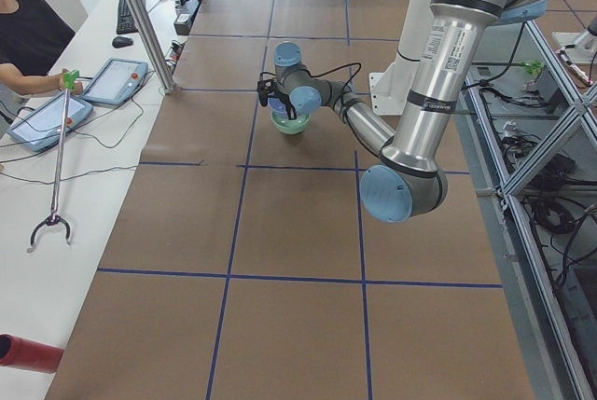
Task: Stack blue bowl on green bowl
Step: 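Lower the blue bowl into the green bowl and open the left gripper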
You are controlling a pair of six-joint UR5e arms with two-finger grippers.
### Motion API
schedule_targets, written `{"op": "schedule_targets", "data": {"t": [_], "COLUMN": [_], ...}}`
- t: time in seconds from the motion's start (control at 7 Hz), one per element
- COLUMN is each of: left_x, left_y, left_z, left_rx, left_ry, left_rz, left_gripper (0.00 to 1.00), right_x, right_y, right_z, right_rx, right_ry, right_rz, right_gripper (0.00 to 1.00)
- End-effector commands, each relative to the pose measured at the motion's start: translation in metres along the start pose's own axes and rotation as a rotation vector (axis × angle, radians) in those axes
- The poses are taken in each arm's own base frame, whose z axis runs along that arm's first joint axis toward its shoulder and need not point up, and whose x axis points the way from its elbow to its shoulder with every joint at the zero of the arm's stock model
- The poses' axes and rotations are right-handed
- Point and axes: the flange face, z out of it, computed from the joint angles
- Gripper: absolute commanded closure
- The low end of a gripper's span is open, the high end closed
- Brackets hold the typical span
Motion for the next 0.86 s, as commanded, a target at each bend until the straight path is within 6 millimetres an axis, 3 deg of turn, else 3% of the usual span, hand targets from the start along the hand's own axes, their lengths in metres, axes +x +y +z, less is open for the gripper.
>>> {"op": "schedule_targets", "data": {"t": [0.0,0.57,0.71], "left_x": [0.0,0.002,-0.003], "left_y": [-0.002,0.002,-0.012], "left_z": [0.005,-0.015,-0.03], "left_rx": [-0.002,0.019,0.051], "left_ry": [-0.001,0.055,0.054], "left_rz": [0.016,0.055,0.106], "left_gripper": [0.01,0.0,0.0], "right_x": [0.0,0.0,0.0], "right_y": [0.0,0.0,0.0], "right_z": [0.0,0.0,0.0], "right_rx": [0.0,0.0,0.0], "right_ry": [0.001,0.001,0.001], "right_rz": [0.0,0.0,0.0], "right_gripper": [0.0,0.0,0.0]}}
